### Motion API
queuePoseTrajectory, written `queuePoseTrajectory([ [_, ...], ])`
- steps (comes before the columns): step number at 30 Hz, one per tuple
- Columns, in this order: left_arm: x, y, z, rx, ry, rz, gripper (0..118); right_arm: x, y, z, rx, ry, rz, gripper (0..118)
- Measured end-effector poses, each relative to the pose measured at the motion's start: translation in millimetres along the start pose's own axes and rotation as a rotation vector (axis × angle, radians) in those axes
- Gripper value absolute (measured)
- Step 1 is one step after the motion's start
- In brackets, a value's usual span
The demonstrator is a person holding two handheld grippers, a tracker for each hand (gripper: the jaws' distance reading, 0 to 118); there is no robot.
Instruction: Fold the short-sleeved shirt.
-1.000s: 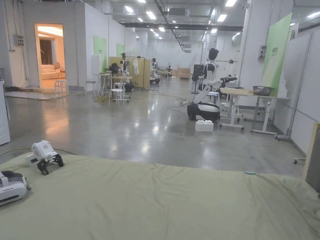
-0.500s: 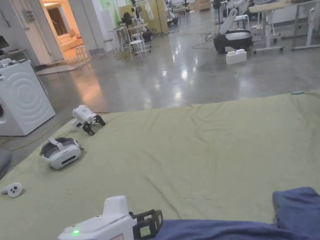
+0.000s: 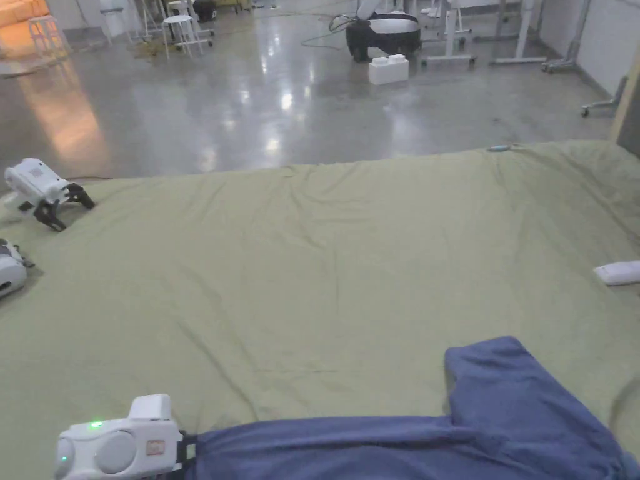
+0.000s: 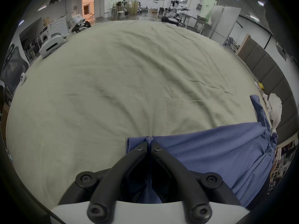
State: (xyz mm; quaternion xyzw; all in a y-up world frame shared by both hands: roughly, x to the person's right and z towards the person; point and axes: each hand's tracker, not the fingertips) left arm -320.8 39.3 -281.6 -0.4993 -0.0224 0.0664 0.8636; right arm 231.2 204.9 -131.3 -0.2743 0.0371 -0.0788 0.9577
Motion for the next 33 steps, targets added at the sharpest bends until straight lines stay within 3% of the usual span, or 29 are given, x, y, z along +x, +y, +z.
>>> queuePoseTrajectory([
  [1,-1.6,3.4,0.4,-0.008,0.000,0.015,2,7.7,13.5,-27.8,-0.072,0.016,0.015,63],
  [2,-1.3,6.0,2.6,-0.022,-0.002,0.035,2,15.1,25.0,-61.6,-0.159,-0.001,0.016,80],
  [4,-1.3,6.4,1.3,-0.031,-0.001,0.021,2,29.7,34.7,-126.1,-0.344,-0.019,0.031,78],
  [6,0.3,5.6,5.6,-0.030,0.004,0.016,2,45.2,30.1,-195.3,-0.516,-0.062,-0.005,78],
  [10,3.0,-1.6,14.0,-0.011,-0.016,0.044,2,67.9,-2.3,-274.6,-0.728,-0.235,0.124,65],
  [11,3.1,-1.0,14.1,-0.012,-0.021,0.051,2,67.9,-9.9,-276.6,-0.754,-0.246,0.137,60],
  [12,3.6,-0.6,14.3,-0.016,-0.022,0.054,2,63.0,-12.6,-267.2,-0.700,-0.177,0.121,50],
  [13,5.2,-0.2,14.6,-0.021,-0.022,0.055,2,58.7,-7.9,-262.0,-0.675,-0.213,0.138,44],
  [14,9.6,2.8,19.1,-0.026,-0.017,0.055,2,56.0,-5.1,-257.1,-0.658,-0.194,0.138,28],
  [15,13.1,7.1,21.7,-0.040,-0.012,0.051,2,53.9,-2.6,-250.3,-0.626,-0.181,0.181,1],
  [20,15.6,7.4,62.4,0.071,-0.013,-0.052,0,62.8,9.4,-192.4,-0.495,-0.140,0.051,0],
  [22,10.2,-6.5,98.2,0.148,-0.075,-0.034,0,65.6,9.2,-150.5,-0.424,-0.056,-0.001,0],
  [24,3.4,-39.1,133.9,0.204,-0.123,-0.012,0,57.6,-3.6,-97.6,-0.340,-0.062,0.014,0],
  [26,-5.0,-73.5,154.5,0.203,-0.133,-0.017,0,54.1,-25.4,-56.4,-0.316,-0.048,0.085,0],
  [29,-13.1,-126.8,164.5,0.190,-0.132,-0.010,0,53.1,-66.2,-7.1,-0.318,-0.056,0.057,0],
  [33,-20.2,-164.4,148.3,0.099,-0.140,0.061,0,50.7,-109.0,10.2,-0.359,-0.060,0.036,0],
])
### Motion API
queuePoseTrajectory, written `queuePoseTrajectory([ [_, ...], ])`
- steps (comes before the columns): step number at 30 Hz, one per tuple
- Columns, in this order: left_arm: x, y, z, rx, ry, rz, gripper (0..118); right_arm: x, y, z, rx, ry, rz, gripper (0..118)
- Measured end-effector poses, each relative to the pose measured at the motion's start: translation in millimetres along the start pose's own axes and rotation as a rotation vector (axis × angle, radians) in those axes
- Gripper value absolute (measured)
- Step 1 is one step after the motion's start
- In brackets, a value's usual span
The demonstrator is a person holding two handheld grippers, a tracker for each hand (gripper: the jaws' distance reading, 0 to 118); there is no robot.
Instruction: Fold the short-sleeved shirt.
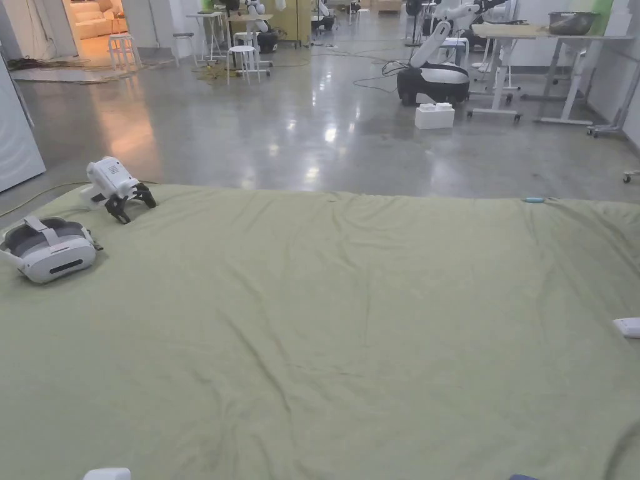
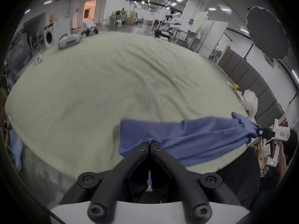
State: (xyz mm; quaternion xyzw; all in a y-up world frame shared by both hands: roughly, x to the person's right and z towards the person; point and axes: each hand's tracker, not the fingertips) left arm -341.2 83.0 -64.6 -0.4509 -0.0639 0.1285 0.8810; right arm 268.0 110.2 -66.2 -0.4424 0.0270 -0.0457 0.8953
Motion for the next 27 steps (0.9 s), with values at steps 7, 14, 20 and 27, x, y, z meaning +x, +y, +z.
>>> queuePoseTrajectory([
  [7,-7.8,-7.4,-15.6,0.021,0.005,0.002,14,5.0,-23.0,-41.4,-0.047,-0.021,0.017,0],
  [14,32.2,13.6,74.5,0.542,0.076,-0.197,92,-3.4,18.1,34.9,0.271,0.079,-0.075,80],
  [20,118.0,26.2,185.9,0.934,0.082,-0.281,92,-63.9,56.4,145.1,0.751,0.102,0.079,80],
  [27,179.8,8.3,234.9,1.050,0.147,-0.320,50,-118.7,52.7,188.0,0.903,0.078,0.199,35],
])
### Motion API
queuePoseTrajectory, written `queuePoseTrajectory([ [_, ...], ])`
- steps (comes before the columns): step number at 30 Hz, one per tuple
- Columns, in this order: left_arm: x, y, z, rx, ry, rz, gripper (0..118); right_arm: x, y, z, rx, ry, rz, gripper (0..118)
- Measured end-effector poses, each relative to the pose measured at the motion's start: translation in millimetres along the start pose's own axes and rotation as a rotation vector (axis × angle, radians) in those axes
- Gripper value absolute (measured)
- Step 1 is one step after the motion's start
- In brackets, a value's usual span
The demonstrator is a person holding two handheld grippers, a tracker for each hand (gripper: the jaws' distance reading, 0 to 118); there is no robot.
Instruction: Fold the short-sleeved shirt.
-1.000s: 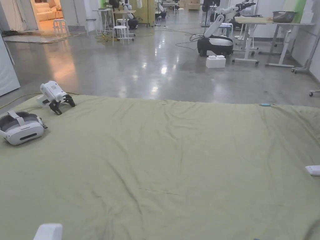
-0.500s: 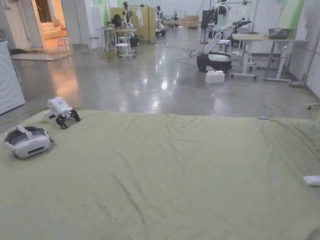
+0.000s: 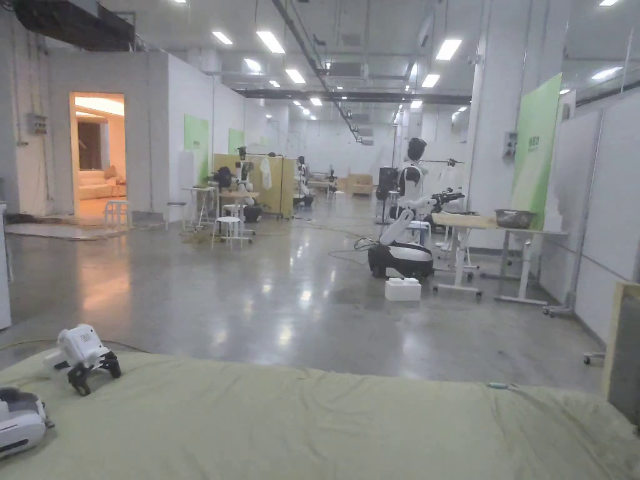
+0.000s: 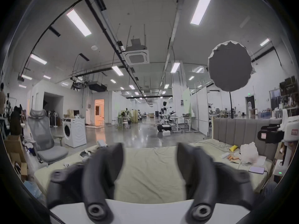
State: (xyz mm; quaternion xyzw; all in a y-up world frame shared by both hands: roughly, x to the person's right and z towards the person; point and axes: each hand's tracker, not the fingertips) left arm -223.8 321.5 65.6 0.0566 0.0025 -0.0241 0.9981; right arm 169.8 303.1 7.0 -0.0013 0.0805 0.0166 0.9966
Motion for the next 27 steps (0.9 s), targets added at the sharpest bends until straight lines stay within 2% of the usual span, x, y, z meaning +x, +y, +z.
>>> queuePoseTrajectory([
  [1,3.6,1.6,4.2,0.001,-0.002,-0.018,25,-3.7,0.5,1.8,-0.003,0.013,-0.006,5],
  [2,6.1,0.8,7.5,-0.004,-0.004,-0.032,13,-8.4,-0.8,4.2,0.001,0.023,-0.016,0],
  [3,8.0,1.4,11.4,-0.005,-0.015,-0.041,1,-13.2,-2.3,6.1,0.000,0.038,-0.031,0],
  [4,9.3,2.5,13.8,-0.009,-0.024,-0.042,0,-13.4,-4.0,7.7,0.006,0.031,-0.027,0],
  [5,9.6,3.0,16.5,-0.011,-0.029,-0.039,0,-16.2,-4.1,8.3,-0.005,0.065,-0.019,0],
  [8,10.1,2.9,17.0,-0.026,-0.043,-0.066,0,-24.2,-4.7,8.4,-0.001,0.052,0.032,0],
  [11,9.1,5.3,14.5,-0.023,-0.050,-0.084,0,-24.7,-3.1,6.0,0.007,0.058,0.035,0],
  [16,-0.6,4.0,8.5,-0.054,-0.084,-0.002,0,-17.3,-3.0,1.1,-0.011,0.054,0.011,0],
  [18,-20.0,-10.4,-1.1,-0.103,-0.106,0.103,0,-13.7,-7.1,-0.3,-0.023,0.047,-0.007,0],
  [19,-31.1,-20.6,-6.6,-0.112,-0.096,0.184,5,-11.6,-8.6,-0.9,-0.037,0.049,-0.012,0],
  [20,-45.6,-30.9,-14.8,-0.156,-0.113,0.259,17,-10.1,-10.8,-0.8,-0.050,0.046,-0.015,0],
  [21,-64.2,-44.3,-25.3,-0.256,-0.140,0.369,37,-8.8,-15.0,0.0,-0.055,0.041,-0.021,0],
  [22,-78.8,-57.0,-35.8,-0.330,-0.166,0.457,75,-6.8,-18.1,0.1,-0.071,0.042,-0.035,0],
  [23,-96.7,-84.3,-48.5,-0.417,-0.190,0.554,98,-4.0,-22.6,-0.5,-0.100,0.056,-0.065,0],
  [24,-109.5,-110.3,-58.3,-0.500,-0.181,0.620,110,-2.3,-27.0,-0.8,-0.113,0.062,-0.090,0],
  [27,-139.5,-189.4,-75.9,-0.698,-0.116,0.798,111,4.3,-41.8,-4.5,-0.167,0.064,-0.149,0],
])
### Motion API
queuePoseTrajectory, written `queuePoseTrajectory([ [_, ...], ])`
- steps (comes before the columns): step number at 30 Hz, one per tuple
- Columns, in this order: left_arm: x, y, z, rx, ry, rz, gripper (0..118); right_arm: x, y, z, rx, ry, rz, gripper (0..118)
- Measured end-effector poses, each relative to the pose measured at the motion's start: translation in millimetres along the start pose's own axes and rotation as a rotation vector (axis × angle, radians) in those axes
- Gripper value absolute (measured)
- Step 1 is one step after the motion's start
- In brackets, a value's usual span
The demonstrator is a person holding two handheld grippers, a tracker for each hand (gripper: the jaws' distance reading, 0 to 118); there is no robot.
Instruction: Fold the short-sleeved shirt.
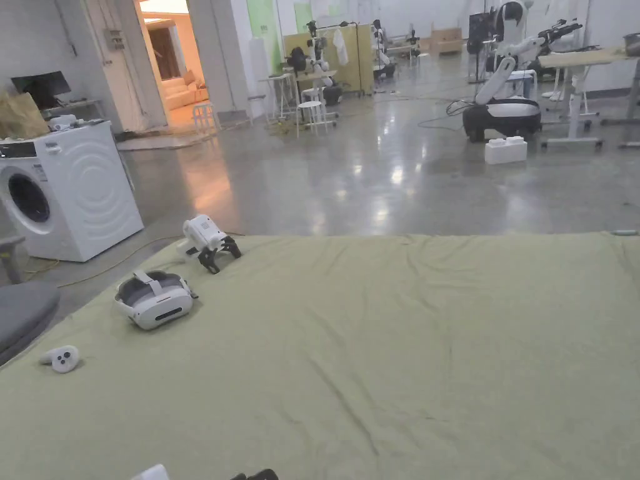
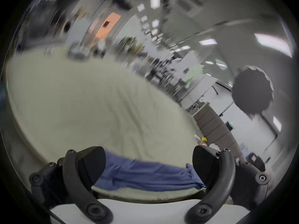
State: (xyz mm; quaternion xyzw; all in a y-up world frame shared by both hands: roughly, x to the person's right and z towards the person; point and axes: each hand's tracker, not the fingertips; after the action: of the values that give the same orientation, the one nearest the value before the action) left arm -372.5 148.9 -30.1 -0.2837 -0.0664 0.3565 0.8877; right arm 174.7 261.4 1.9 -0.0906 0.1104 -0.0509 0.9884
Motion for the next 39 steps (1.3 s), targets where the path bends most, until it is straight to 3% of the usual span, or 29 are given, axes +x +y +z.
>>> queuePoseTrajectory([
  [3,-57.4,-15.4,-35.0,-0.068,0.013,0.183,111,5.1,-8.8,-1.6,-0.025,-0.011,-0.029,0],
  [6,-94.3,-27.6,-58.6,-0.112,0.028,0.258,111,8.7,-12.4,0.4,-0.047,-0.014,-0.059,0],
  [10,-111.6,-43.3,-72.4,-0.069,-0.099,0.346,105,13.5,-15.2,4.8,-0.060,-0.039,-0.065,0],
  [14,-101.5,-54.8,-85.5,-0.067,-0.120,0.465,82,17.9,-17.1,7.5,-0.067,-0.044,-0.091,0],
  [15,-101.2,-59.2,-88.3,-0.059,-0.108,0.455,67,17.9,-17.3,7.5,-0.069,-0.045,-0.090,0],
  [17,-106.9,-63.4,-91.1,-0.049,-0.086,0.475,24,16.8,-17.8,9.1,-0.074,-0.054,-0.079,0],
  [19,-113.2,-63.4,-90.4,-0.041,-0.103,0.544,16,18.1,-18.9,9.8,-0.082,-0.056,-0.076,0],
  [25,-87.0,-18.9,-40.3,0.095,-0.071,0.374,11,21.6,-21.7,3.3,-0.101,-0.049,-0.093,0],
  [28,-72.9,23.2,-2.3,0.122,0.044,0.157,12,24.8,-26.0,-0.1,-0.103,-0.041,-0.108,0],
  [31,-21.0,34.1,12.0,0.116,0.189,-0.149,12,29.8,-34.1,-7.0,-0.113,-0.025,-0.142,0],
  [36,77.5,-30.4,-42.5,0.027,0.088,-0.355,12,29.4,-37.0,-12.2,-0.115,-0.026,-0.195,0],
  [39,110.4,-84.6,-107.9,-0.120,0.000,-0.444,12,34.4,-39.3,-2.7,-0.100,-0.041,-0.171,0],
])
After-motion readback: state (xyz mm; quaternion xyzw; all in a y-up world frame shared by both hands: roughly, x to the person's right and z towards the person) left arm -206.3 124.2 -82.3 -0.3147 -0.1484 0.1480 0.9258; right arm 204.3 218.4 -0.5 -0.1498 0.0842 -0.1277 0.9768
